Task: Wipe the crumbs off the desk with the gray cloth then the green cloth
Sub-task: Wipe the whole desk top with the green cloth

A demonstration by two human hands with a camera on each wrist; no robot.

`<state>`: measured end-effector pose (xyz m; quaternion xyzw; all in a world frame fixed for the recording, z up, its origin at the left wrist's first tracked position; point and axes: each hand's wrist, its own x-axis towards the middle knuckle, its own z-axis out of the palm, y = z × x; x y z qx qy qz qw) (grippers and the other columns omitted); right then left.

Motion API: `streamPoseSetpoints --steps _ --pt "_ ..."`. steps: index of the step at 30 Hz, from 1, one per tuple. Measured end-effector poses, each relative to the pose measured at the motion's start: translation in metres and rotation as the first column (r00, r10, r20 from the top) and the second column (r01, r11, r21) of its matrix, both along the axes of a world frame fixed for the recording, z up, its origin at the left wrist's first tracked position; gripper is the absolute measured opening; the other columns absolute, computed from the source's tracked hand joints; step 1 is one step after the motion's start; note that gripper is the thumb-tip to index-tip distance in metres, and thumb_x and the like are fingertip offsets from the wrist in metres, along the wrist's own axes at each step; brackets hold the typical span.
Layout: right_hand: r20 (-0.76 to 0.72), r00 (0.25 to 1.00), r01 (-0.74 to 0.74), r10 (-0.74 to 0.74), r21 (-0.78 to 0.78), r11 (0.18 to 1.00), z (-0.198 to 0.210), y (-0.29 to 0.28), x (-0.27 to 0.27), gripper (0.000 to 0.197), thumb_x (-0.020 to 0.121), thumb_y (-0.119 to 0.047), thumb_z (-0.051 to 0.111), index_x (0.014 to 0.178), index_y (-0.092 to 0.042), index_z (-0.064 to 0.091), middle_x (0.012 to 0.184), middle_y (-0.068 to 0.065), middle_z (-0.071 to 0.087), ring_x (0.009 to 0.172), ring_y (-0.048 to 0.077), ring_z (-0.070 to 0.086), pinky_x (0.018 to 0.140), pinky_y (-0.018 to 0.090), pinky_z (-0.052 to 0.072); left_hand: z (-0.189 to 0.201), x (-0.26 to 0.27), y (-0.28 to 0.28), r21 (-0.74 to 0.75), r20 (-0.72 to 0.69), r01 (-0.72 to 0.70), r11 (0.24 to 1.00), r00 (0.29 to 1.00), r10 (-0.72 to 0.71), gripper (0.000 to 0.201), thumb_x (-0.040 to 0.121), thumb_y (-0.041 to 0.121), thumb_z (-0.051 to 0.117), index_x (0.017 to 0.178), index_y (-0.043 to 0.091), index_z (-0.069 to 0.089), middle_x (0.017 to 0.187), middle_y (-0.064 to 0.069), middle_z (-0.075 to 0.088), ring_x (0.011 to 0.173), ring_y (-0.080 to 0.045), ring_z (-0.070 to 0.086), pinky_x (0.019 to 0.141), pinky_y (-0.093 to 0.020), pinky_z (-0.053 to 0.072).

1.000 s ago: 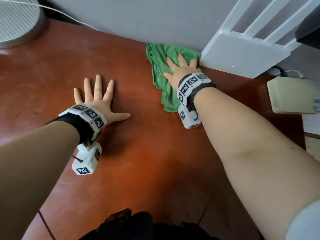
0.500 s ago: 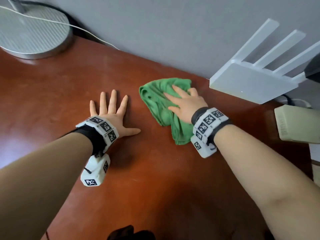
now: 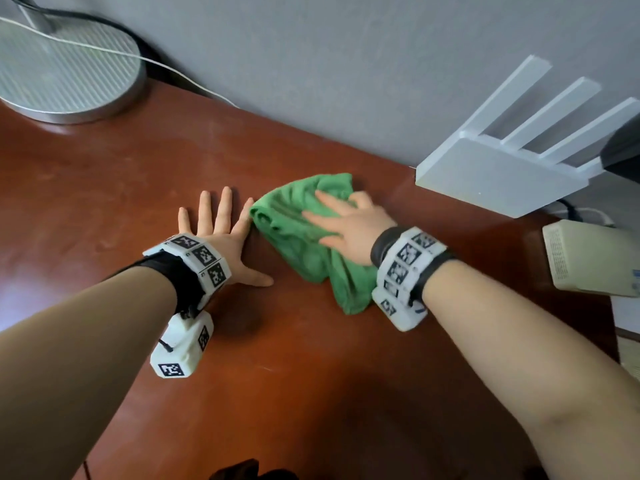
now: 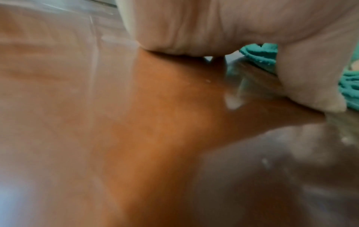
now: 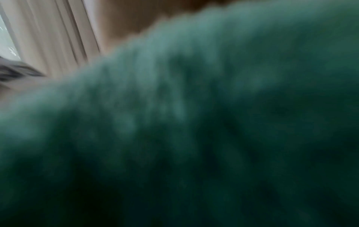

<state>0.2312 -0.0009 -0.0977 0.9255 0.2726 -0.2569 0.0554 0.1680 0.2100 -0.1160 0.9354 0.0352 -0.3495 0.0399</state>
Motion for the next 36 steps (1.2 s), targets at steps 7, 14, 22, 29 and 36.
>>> streamPoseSetpoints --steps 7,14,22,29,36 --pt "0.083 0.933 0.353 -0.352 -0.005 0.936 -0.003 -0.011 0.021 0.049 0.097 -0.047 0.03 0.143 -0.05 0.014 0.158 -0.014 0.002 0.135 0.033 0.017 0.108 0.044 0.03 0.003 0.001 0.0 -0.006 -0.029 -0.012 1.0 1.0 0.012 0.131 0.058 0.078 0.062 0.14 0.034 -0.03 0.148 -0.003 -0.038 0.137 -0.031 -0.031 0.111 -0.056 -0.01" --pt "-0.056 0.997 -0.058 0.06 0.039 0.998 0.016 -0.041 -0.093 0.046 0.099 -0.034 0.035 0.141 -0.049 0.024 0.156 -0.02 0.005 0.132 0.03 0.018 0.11 0.039 0.022 0.005 0.001 0.002 -0.012 0.01 0.003 1.0 1.0 -0.003 0.131 0.057 0.075 0.066 0.143 0.033 -0.025 0.15 -0.005 -0.033 0.139 -0.034 -0.027 0.111 -0.058 -0.007" --pt "0.088 0.804 0.583 -0.588 0.076 0.809 -0.007 -0.067 -0.061 0.041 0.099 -0.038 0.032 0.139 -0.041 0.033 0.157 -0.009 0.012 0.133 0.034 0.021 0.107 0.04 0.027 0.009 -0.02 -0.002 -0.05 0.11 -0.012 0.999 0.994 0.017 0.113 0.069 0.072 0.058 0.147 0.033 -0.015 0.153 -0.004 -0.026 0.14 -0.032 -0.023 0.114 -0.052 -0.006" --pt "-0.108 0.981 -0.15 0.159 0.09 0.985 0.011 -0.047 -0.19 0.046 0.097 -0.021 0.039 0.139 -0.041 0.036 0.156 -0.016 0.011 0.133 0.034 0.017 0.109 0.042 0.028 0.003 -0.087 -0.013 -0.05 0.22 0.025 0.998 0.975 -0.013 0.086 0.087 0.059 0.045 0.148 0.031 -0.007 0.156 -0.007 -0.018 0.141 -0.034 -0.02 0.115 -0.051 -0.004" --pt "0.138 0.927 0.33 -0.348 0.138 0.934 0.03 -0.107 -0.115 0.043 0.1 -0.025 0.034 0.143 -0.024 0.035 0.154 -0.005 0.025 0.126 0.033 0.029 0.107 0.032 0.021 0.001 -0.121 -0.051 -0.009 0.155 0.076 0.997 0.985 -0.074 0.086 0.086 0.067 0.037 0.148 0.032 -0.011 0.155 -0.006 -0.021 0.141 -0.032 -0.022 0.114 -0.052 -0.006"
